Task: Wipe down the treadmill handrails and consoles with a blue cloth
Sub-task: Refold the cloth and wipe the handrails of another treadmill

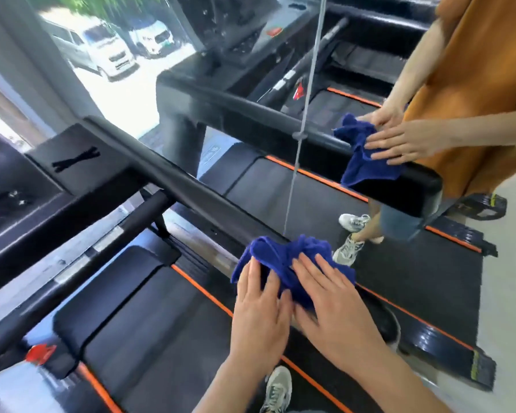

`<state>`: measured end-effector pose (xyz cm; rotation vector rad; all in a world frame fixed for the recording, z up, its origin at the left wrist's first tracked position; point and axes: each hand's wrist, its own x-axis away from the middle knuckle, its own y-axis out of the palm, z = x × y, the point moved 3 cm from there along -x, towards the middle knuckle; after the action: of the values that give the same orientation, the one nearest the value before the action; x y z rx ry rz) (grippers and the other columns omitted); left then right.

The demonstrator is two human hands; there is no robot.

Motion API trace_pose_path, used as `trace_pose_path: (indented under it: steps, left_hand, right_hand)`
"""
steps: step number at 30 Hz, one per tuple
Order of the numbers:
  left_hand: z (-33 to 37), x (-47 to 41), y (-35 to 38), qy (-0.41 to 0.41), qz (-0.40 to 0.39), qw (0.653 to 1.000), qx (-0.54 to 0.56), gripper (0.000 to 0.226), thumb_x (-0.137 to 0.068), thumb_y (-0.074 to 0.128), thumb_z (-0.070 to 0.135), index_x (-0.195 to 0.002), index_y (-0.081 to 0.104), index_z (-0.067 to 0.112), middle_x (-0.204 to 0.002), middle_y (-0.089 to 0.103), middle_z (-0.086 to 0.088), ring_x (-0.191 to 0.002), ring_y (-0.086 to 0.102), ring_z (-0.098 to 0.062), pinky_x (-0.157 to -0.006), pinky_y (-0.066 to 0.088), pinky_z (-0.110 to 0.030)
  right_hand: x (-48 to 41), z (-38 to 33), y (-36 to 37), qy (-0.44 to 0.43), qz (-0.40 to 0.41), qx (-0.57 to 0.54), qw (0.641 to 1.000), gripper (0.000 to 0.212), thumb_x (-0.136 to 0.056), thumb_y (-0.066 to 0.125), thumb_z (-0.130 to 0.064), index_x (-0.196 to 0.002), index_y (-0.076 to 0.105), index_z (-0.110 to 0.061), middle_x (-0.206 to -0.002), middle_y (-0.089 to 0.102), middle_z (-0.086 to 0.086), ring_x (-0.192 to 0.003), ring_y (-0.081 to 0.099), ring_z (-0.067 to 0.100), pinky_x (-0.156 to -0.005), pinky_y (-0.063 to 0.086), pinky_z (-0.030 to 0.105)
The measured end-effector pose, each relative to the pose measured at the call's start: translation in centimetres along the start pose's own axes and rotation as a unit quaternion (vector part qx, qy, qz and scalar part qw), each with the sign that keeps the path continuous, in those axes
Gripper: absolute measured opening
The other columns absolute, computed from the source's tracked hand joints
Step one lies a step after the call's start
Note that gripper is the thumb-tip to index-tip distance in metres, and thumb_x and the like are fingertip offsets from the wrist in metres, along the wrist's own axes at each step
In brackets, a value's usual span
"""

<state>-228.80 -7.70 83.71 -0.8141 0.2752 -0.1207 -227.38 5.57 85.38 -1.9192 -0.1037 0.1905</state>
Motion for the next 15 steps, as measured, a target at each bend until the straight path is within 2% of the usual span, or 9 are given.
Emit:
trace_pose_path:
  steps: [2, 4, 6, 8, 9, 11, 13, 15]
  left_hand:
    - [0.3, -0.7, -0.1, 0.045, 0.003, 0.997, -0.066, 0.04, -0.097, 0.04, 0.022, -0.132, 0.053, 0.009, -0.142, 0.045, -0.01, -0.135, 0.037, -0.029, -0.113, 0.029, -0.041]
    - [0.2, -1.9, -0.1, 0.037, -0.004, 0.995, -0.095, 0.045, -0.1, 0.034, 0.028, -0.138, 0.048, 0.007, -0.145, 0.043, -0.014, -0.137, 0.035, -0.033, -0.115, 0.027, -0.046]
    - [0.1, -2.8, -0.3, -0.01, -0.009, 0.995, -0.101, 0.057, -0.1, 0.026, 0.04, -0.144, 0.04, 0.006, -0.152, 0.036, -0.016, -0.143, 0.028, -0.032, -0.119, 0.018, -0.046]
    - [0.1, -3.8, -0.1, -0.018, -0.041, 0.992, -0.116, 0.068, -0.097, 0.015, 0.048, -0.146, 0.036, 0.006, -0.154, 0.031, -0.016, -0.145, 0.022, -0.031, -0.119, 0.012, -0.045]
    - [0.1, -4.2, -0.1, -0.016, -0.063, 0.99, -0.126, 0.074, -0.096, 0.005, 0.052, -0.147, 0.034, 0.007, -0.156, 0.026, -0.015, -0.147, 0.015, -0.03, -0.121, 0.011, -0.045]
    - [0.1, -4.2, -0.2, -0.025, -0.095, 0.987, -0.128, 0.083, -0.09, -0.007, 0.056, -0.15, 0.031, 0.014, -0.161, 0.015, -0.01, -0.149, 0.003, -0.024, -0.121, 0.008, -0.041]
    - [0.2, -4.1, -0.5, -0.039, -0.079, 0.991, -0.103, 0.079, -0.088, -0.002, 0.056, -0.149, 0.033, 0.021, -0.162, 0.009, -0.005, -0.149, -0.002, -0.018, -0.122, 0.005, -0.035]
    - [0.1, -3.9, -0.3, -0.035, -0.069, 0.992, -0.105, 0.072, -0.09, 0.002, 0.054, -0.147, 0.036, 0.026, -0.162, 0.007, -0.001, -0.149, -0.005, -0.014, -0.121, 0.008, -0.037]
  right_hand:
    - [-1.3, 0.7, -0.4, 0.014, -0.02, 0.007, 1.0, 0.069, -0.086, 0.045, -0.05, -0.147, 0.039, -0.019, -0.15, 0.042, 0.0, -0.137, 0.042, 0.025, -0.105, 0.043, 0.044]
    - [-4.5, 1.5, -0.4, 0.086, -0.094, -0.033, 0.991, 0.067, -0.09, 0.044, -0.056, -0.149, 0.031, -0.027, -0.148, 0.045, 0.002, -0.131, 0.048, 0.027, -0.1, 0.044, 0.04]
    - [-7.7, 2.2, 0.2, 0.149, -0.196, -0.115, 0.962, 0.058, -0.089, 0.045, -0.063, -0.14, 0.039, -0.036, -0.137, 0.056, 0.006, -0.121, 0.054, 0.029, -0.094, 0.044, 0.037]
    - [-9.0, 2.4, 0.3, 0.168, -0.206, -0.166, 0.95, 0.054, -0.088, 0.04, -0.068, -0.132, 0.046, -0.039, -0.133, 0.059, 0.007, -0.117, 0.056, 0.028, -0.094, 0.044, 0.036]
    - [-8.8, 2.4, 0.2, 0.161, -0.204, -0.158, 0.952, 0.054, -0.089, 0.036, -0.068, -0.135, 0.042, -0.04, -0.133, 0.059, 0.007, -0.117, 0.057, 0.029, -0.093, 0.044, 0.035]
    - [-6.3, 2.3, -0.2, 0.12, -0.188, -0.063, 0.973, 0.057, -0.096, 0.033, -0.059, -0.148, 0.027, -0.036, -0.137, 0.055, 0.008, -0.118, 0.056, 0.031, -0.087, 0.043, 0.035]
    - [-3.5, 2.0, -1.0, 0.064, -0.116, 0.048, 0.99, 0.065, -0.096, 0.033, -0.055, -0.153, 0.018, -0.026, -0.146, 0.044, 0.006, -0.123, 0.053, 0.027, -0.092, 0.043, 0.037]
    - [-2.5, 1.8, -0.8, 0.036, -0.117, 0.095, 0.988, 0.079, -0.091, 0.034, -0.063, -0.154, 0.013, -0.02, -0.152, 0.033, 0.005, -0.13, 0.046, 0.025, -0.098, 0.042, 0.038]
